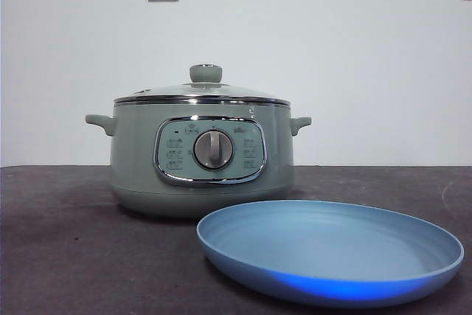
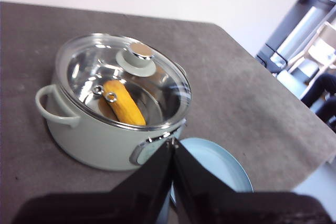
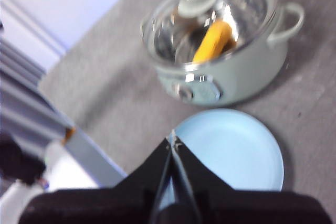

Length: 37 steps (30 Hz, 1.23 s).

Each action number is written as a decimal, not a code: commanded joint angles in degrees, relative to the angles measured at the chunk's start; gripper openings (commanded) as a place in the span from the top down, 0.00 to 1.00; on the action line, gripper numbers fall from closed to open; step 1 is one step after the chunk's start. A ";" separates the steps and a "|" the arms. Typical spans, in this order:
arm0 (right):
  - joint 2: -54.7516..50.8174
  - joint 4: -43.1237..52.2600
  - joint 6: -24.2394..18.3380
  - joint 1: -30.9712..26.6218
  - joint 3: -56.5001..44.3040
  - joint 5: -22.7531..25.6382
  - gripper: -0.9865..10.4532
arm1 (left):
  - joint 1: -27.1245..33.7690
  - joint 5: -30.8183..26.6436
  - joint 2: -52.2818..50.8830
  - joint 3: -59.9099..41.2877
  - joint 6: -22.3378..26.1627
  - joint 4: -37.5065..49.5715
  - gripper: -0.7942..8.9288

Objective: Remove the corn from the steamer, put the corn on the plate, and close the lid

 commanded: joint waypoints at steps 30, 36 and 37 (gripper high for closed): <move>1.07 -0.37 -3.06 2.64 0.24 0.33 0.42 | -1.27 0.44 2.69 2.97 2.25 -1.64 0.30; 1.07 -0.35 -3.08 2.64 0.24 0.35 0.42 | -4.11 0.26 7.15 2.97 1.92 4.79 0.30; 1.07 -0.37 -3.08 2.64 0.24 0.35 0.42 | -4.74 0.07 7.98 2.97 1.68 5.95 0.30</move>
